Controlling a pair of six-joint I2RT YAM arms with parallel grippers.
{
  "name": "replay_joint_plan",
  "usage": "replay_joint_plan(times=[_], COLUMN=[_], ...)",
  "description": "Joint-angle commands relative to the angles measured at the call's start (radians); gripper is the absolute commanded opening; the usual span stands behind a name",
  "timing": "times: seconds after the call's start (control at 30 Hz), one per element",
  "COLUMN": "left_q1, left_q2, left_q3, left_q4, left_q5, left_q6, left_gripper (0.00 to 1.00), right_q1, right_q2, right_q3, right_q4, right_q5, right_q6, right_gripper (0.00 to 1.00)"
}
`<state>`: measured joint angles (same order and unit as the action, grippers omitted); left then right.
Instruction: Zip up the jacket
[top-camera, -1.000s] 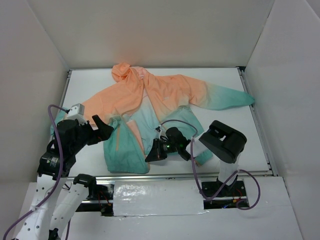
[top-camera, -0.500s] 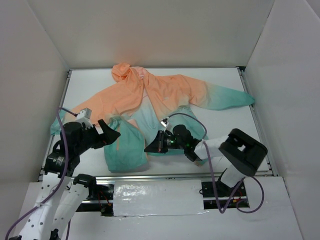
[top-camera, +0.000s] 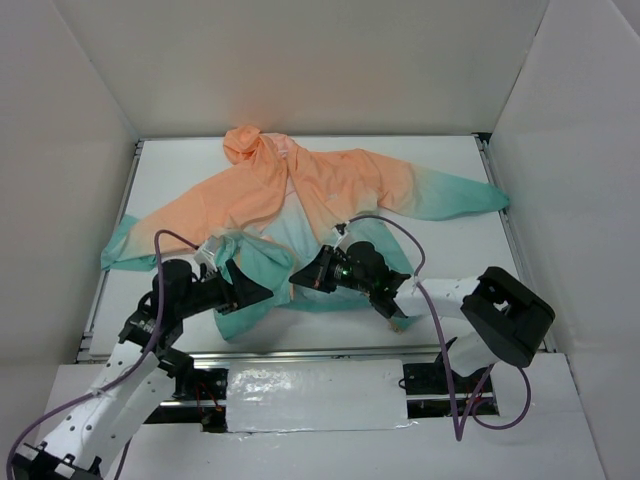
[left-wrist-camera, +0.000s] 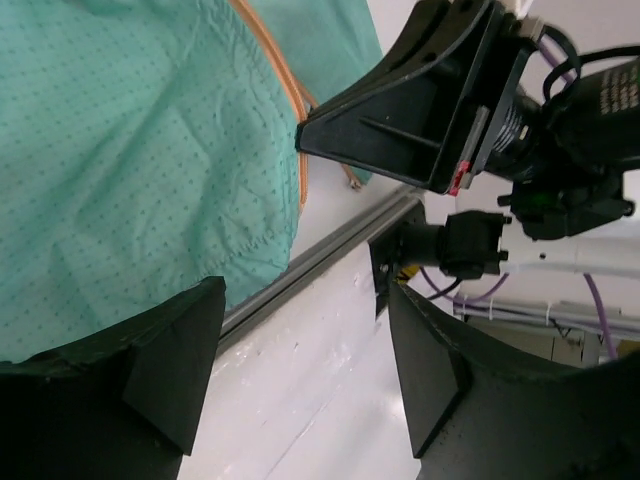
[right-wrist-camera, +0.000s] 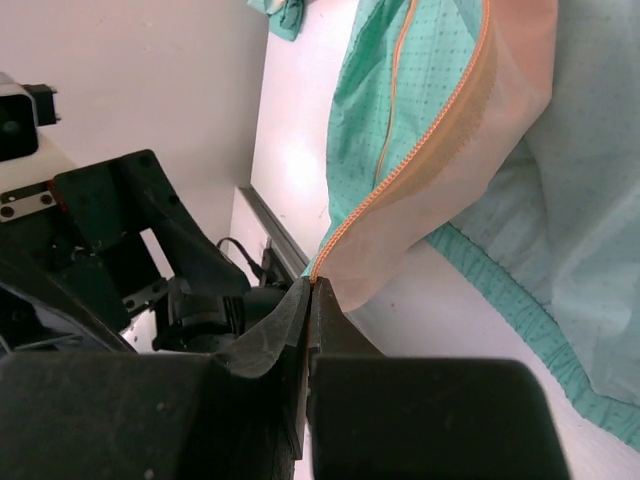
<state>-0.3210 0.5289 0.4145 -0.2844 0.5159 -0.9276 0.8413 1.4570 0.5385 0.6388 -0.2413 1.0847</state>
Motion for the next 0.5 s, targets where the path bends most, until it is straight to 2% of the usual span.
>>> replay_joint_plan(times=[0.0, 0.13, 0.37, 0.43, 0.47], left_q1=[-0.042, -0.078, -0.096, -0.096, -0.096], left_q2=[0.025, 0.069, 0.104, 0.135, 0.143], left_q3=[-0.058, -0.063, -0.034, -0.046, -0.052], left_q4=[0.209, 0.228, 0.191, 0.214, 0.238], left_q5=[0.053, 0.0, -0.076, -0.062, -0.044], left_q6=[-0.082, -0.05, 0.013, 0.01, 0.009], left_gripper=[0.78, 0.72, 0.7, 0.61, 0.6], right_q1=[0.018, 0.044, 0.064, 0.064, 0.065], right_q2=[-0.014, 0.008, 0.031, 0.034, 0.032], right_q3=[0.021, 0.018, 0.02, 0.021, 0.021], right_q4=[0.013, 0.041, 0.078, 0.079, 0.082], right_q5=[0.02, -0.001, -0.024, -0.023, -0.02], right_q6=[0.021, 0.03, 0.035, 0.037, 0.04], right_gripper=[0.0, 0.0, 0.0, 0.0, 0.0])
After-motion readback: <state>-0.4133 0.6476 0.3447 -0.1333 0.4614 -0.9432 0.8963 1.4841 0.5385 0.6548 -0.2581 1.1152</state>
